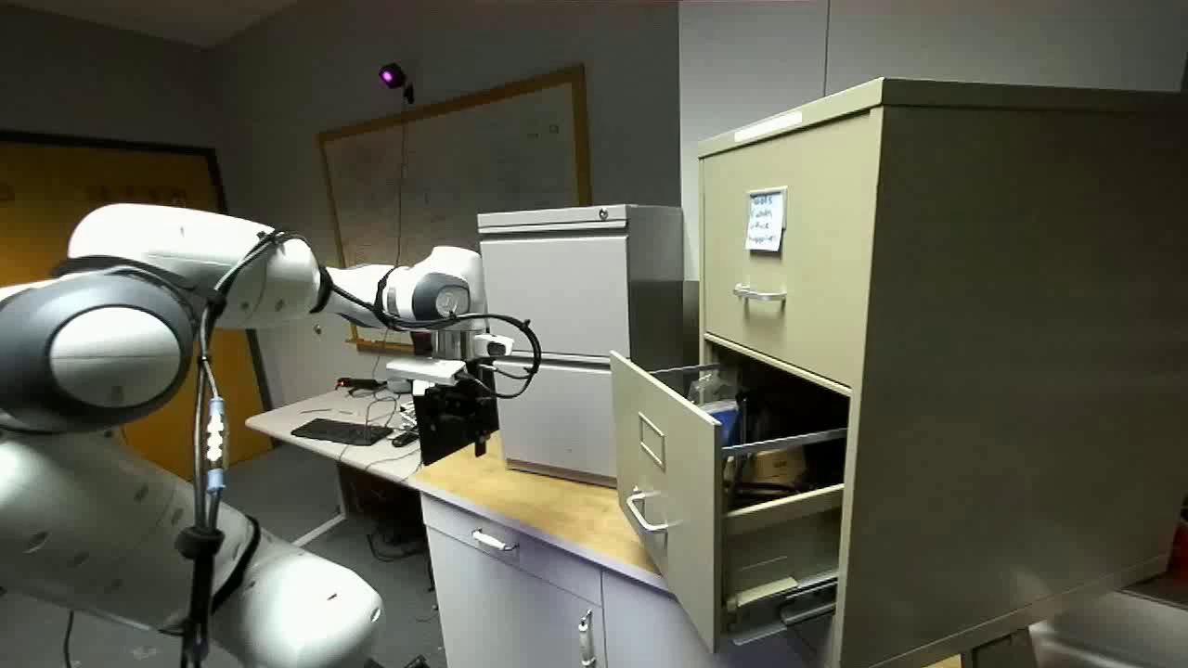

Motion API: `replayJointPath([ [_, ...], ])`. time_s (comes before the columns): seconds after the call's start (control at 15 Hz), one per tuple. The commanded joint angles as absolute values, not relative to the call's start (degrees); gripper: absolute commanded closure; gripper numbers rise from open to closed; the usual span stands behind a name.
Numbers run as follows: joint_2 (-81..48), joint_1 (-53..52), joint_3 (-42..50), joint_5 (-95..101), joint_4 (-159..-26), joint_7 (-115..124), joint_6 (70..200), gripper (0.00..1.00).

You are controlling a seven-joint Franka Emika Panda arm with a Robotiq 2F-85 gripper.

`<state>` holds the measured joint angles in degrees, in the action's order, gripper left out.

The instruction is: Close the bottom drawer of the right cabinet

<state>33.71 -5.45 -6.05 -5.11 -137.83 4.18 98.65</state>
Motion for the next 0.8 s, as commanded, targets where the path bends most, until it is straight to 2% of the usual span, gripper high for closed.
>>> replayJointPath([
  [0.0,33.67,-5.41,-6.09,-5.12,-137.66,4.18,98.63,0.00],
  [0.53,33.86,-4.43,-6.59,-4.34,-138.11,6.41,101.53,0.00],
  [0.6,33.79,-4.04,-6.50,-4.41,-138.15,7.26,102.50,0.25],
  [0.67,33.82,-3.42,-6.43,-4.34,-138.40,8.47,104.15,0.25],
  [0.73,33.84,-2.73,-6.27,-4.28,-138.61,9.76,105.61,0.33],
])
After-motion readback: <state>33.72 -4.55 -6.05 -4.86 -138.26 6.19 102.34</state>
